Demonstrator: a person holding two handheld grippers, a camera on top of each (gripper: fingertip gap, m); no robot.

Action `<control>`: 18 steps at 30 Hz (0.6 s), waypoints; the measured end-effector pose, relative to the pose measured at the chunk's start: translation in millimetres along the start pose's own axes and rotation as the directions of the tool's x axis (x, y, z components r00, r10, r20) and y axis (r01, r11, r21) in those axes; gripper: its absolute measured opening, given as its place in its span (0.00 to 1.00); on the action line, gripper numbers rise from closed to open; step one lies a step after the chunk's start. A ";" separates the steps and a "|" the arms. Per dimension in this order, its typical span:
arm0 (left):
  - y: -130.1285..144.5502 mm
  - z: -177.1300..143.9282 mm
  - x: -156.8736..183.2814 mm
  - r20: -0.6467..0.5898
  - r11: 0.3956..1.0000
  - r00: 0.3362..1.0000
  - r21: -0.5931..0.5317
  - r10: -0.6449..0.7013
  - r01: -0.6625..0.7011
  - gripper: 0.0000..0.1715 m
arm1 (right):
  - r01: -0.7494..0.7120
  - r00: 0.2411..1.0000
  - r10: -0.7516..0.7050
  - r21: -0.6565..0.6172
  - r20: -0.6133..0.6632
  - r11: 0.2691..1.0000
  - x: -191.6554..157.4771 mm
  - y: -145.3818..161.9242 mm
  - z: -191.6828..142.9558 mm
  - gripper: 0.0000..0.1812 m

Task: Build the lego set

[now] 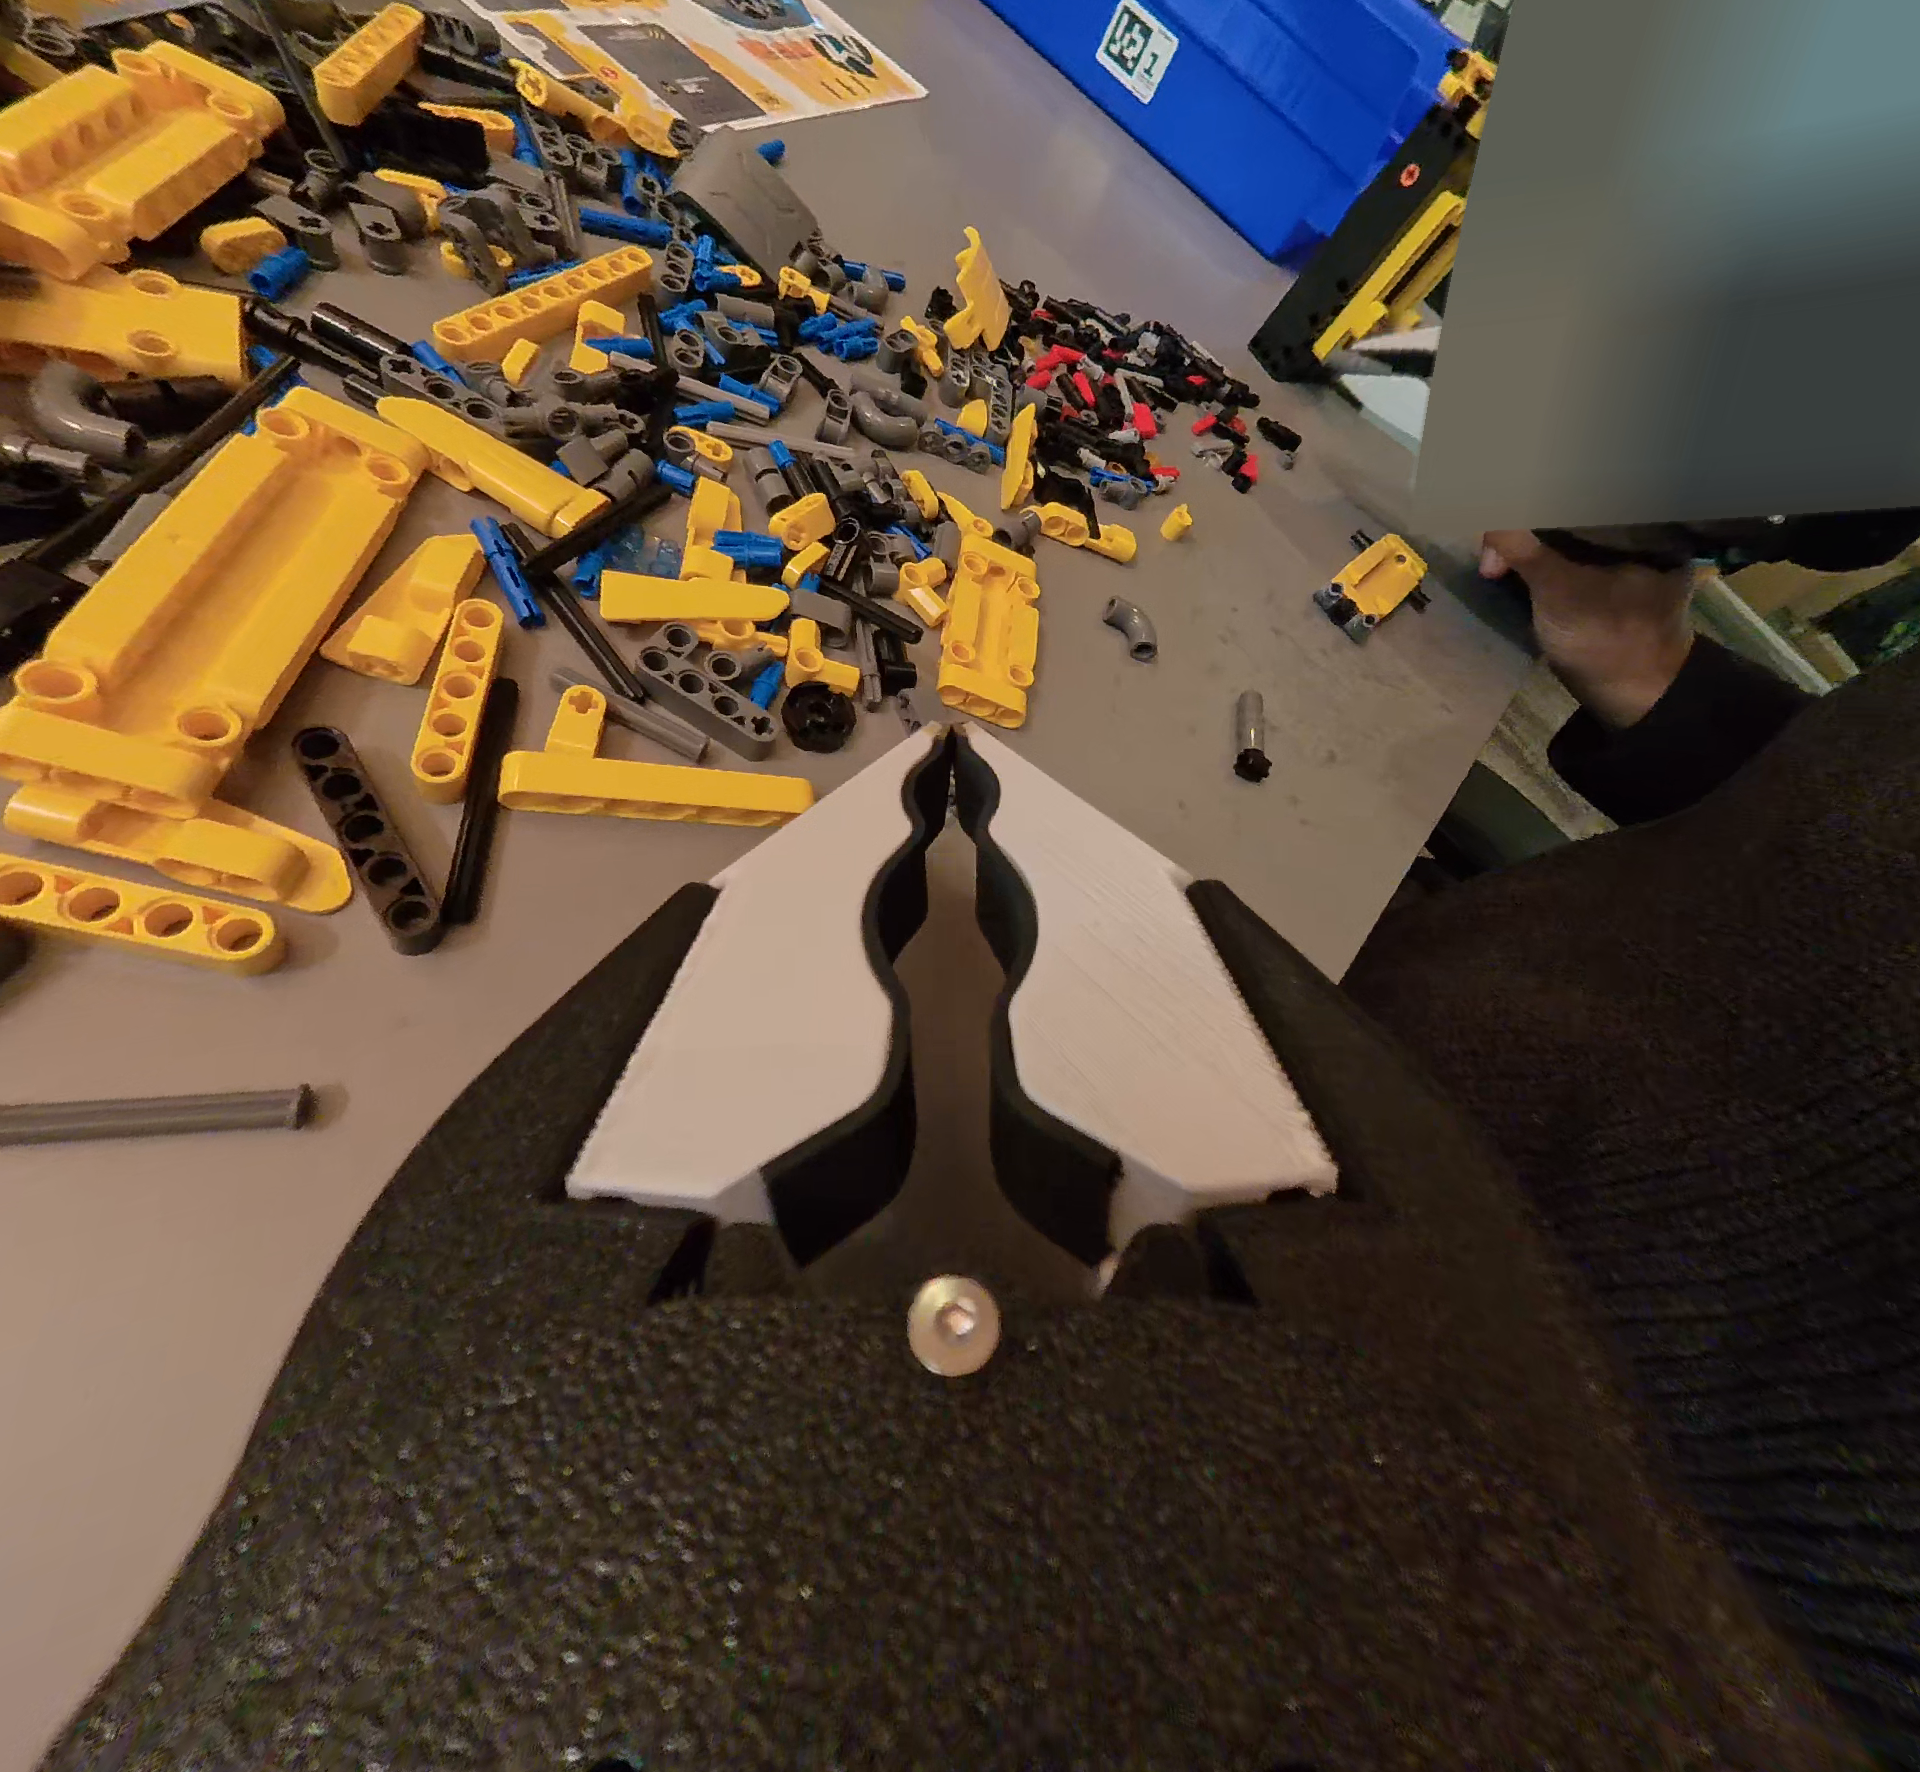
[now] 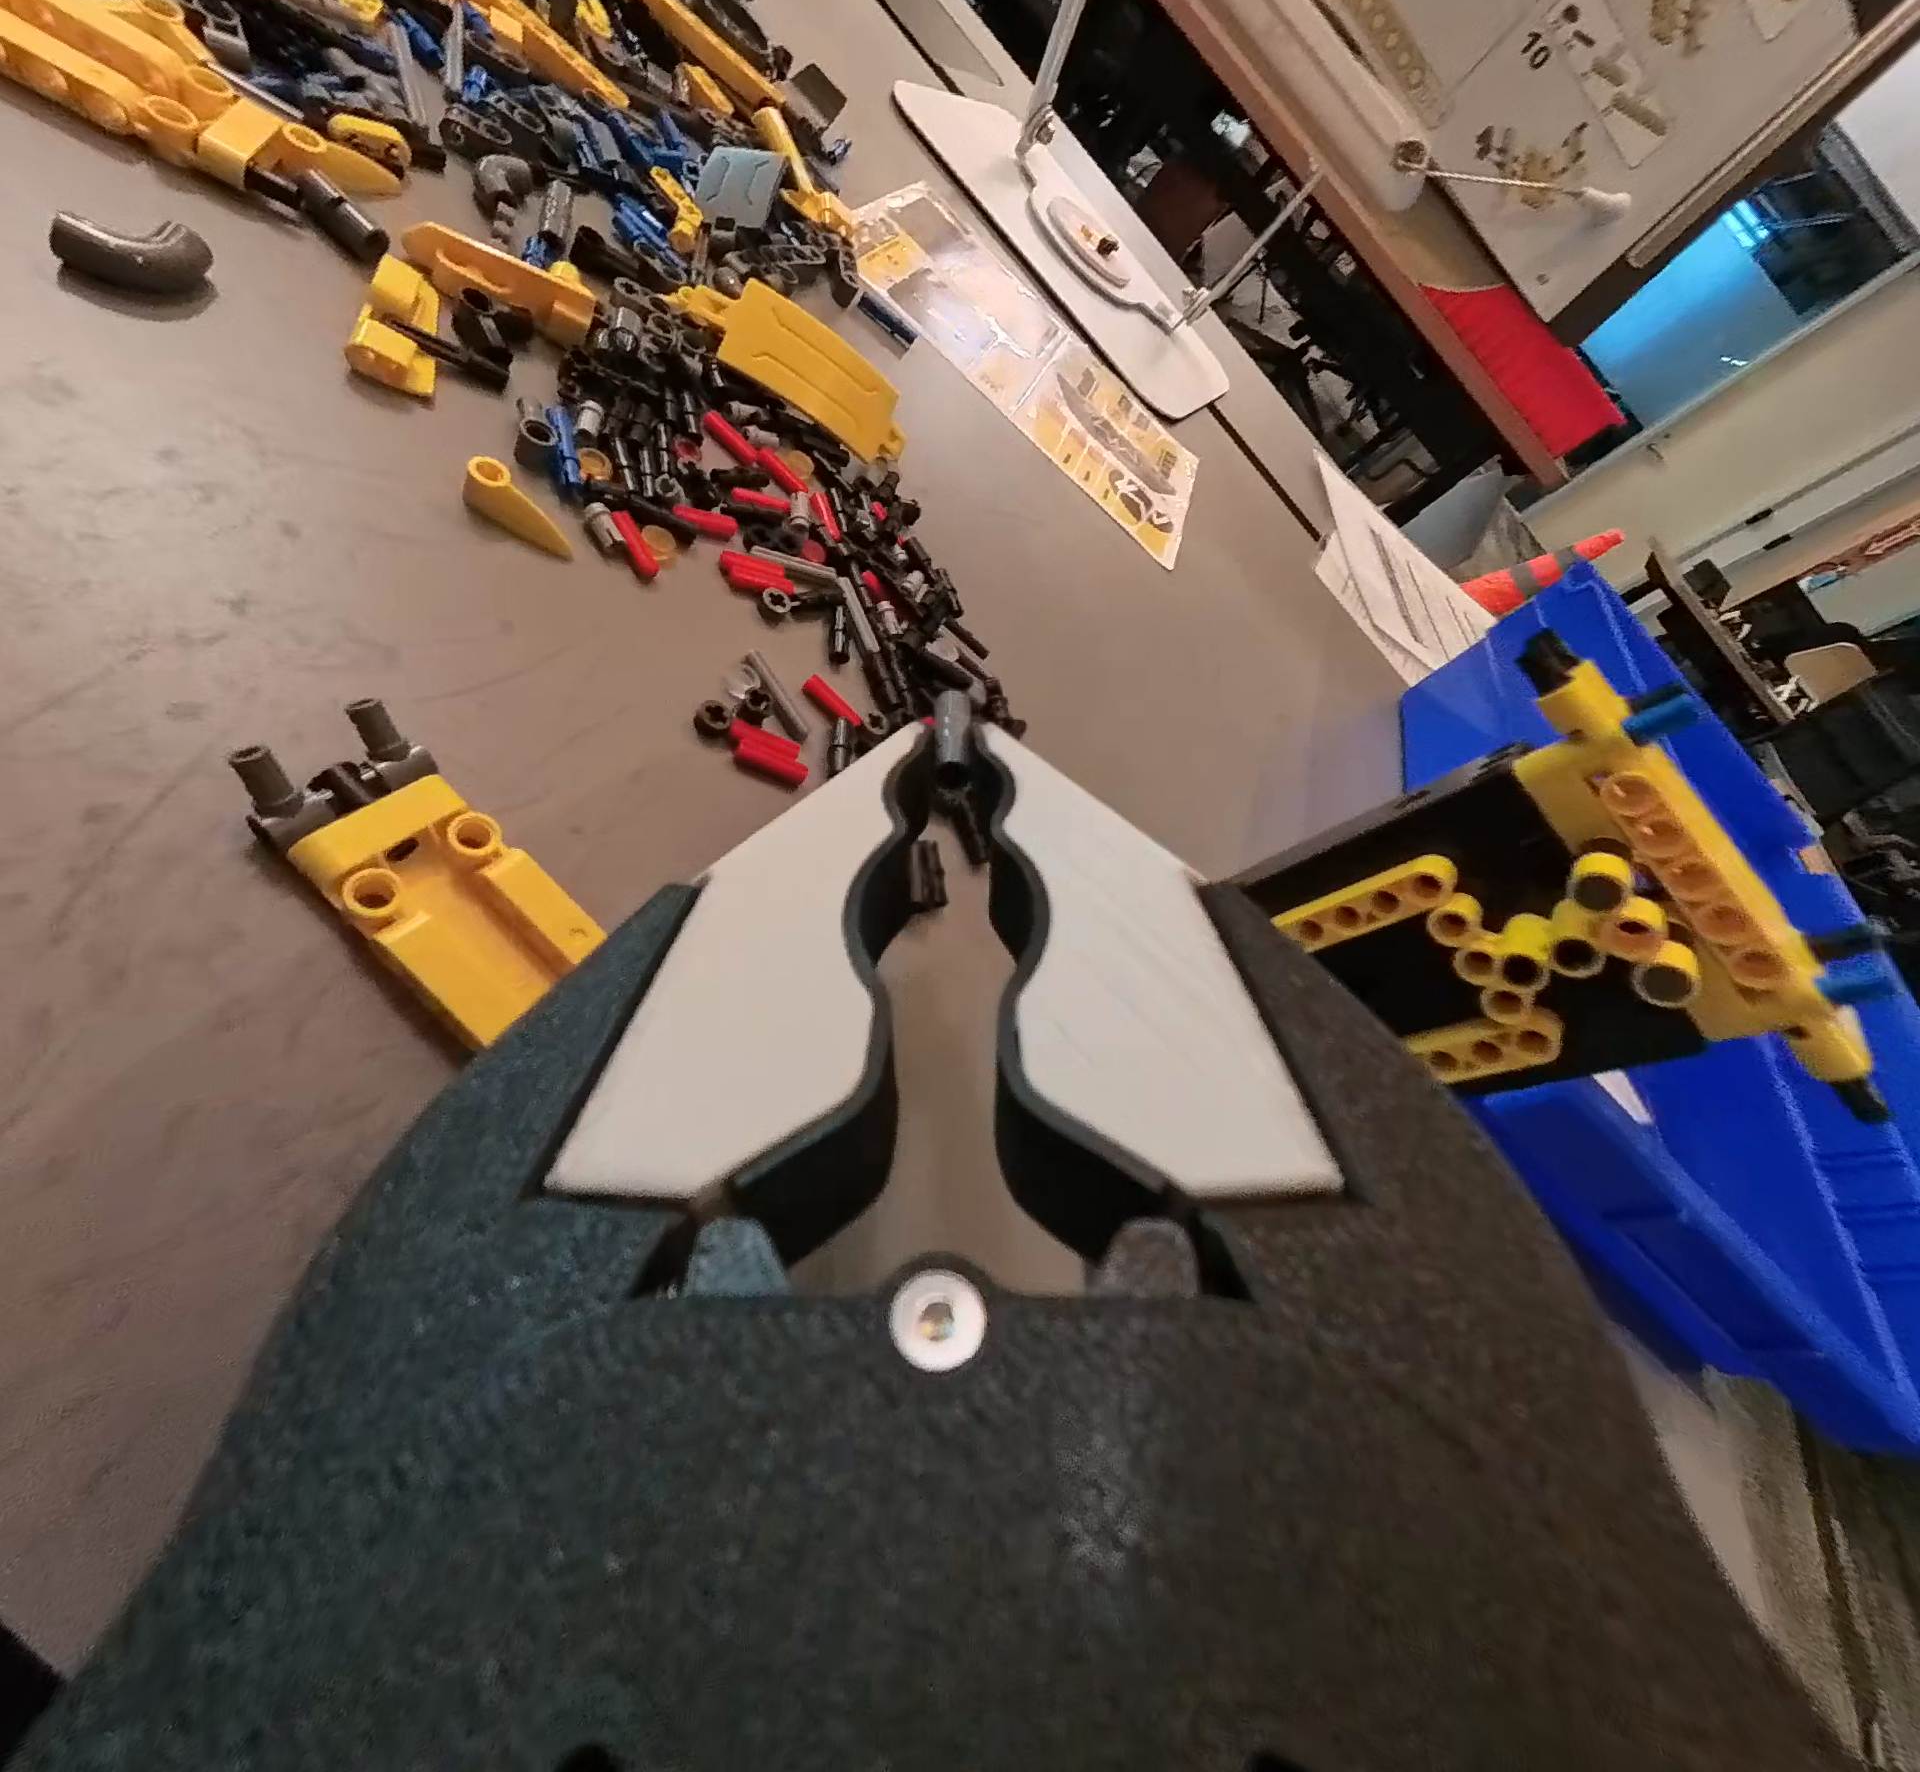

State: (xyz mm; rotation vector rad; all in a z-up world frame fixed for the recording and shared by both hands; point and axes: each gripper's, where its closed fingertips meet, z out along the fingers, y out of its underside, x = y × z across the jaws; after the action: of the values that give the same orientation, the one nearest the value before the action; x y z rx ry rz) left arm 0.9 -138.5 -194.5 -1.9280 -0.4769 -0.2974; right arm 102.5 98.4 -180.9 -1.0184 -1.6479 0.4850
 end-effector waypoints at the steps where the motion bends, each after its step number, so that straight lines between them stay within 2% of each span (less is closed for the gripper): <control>1: -0.1 -0.1 -0.2 0.003 1.000 1.000 0.002 0.002 -0.002 0.00 | 0.006 1.000 -0.006 -0.005 0.008 1.000 -1.6 0.6 0.7 0.04; 10: -0.1 -0.2 1.4 -0.013 1.000 1.000 0.002 0.000 0.000 0.00 | 0.123 0.992 -0.123 -0.083 0.003 0.989 -11.4 9.8 8.5 0.03; 14: -1.1 -0.9 2.7 -0.021 1.000 1.000 0.011 0.004 -0.004 0.00 | 0.114 0.993 -0.115 -0.087 -0.010 0.990 -8.6 10.3 8.8 0.04; 18: -6.0 -5.7 8.1 -0.019 0.996 0.998 0.065 0.066 -0.064 0.00 | 0.128 0.992 -0.128 -0.110 0.003 0.986 -11.3 13.7 11.1 0.04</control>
State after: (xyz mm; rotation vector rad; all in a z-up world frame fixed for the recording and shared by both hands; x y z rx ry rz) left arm 5.4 -140.2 -183.9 -1.8718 -0.4043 -0.2570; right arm 97.9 98.7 -201.3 -0.9852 -1.7393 0.3091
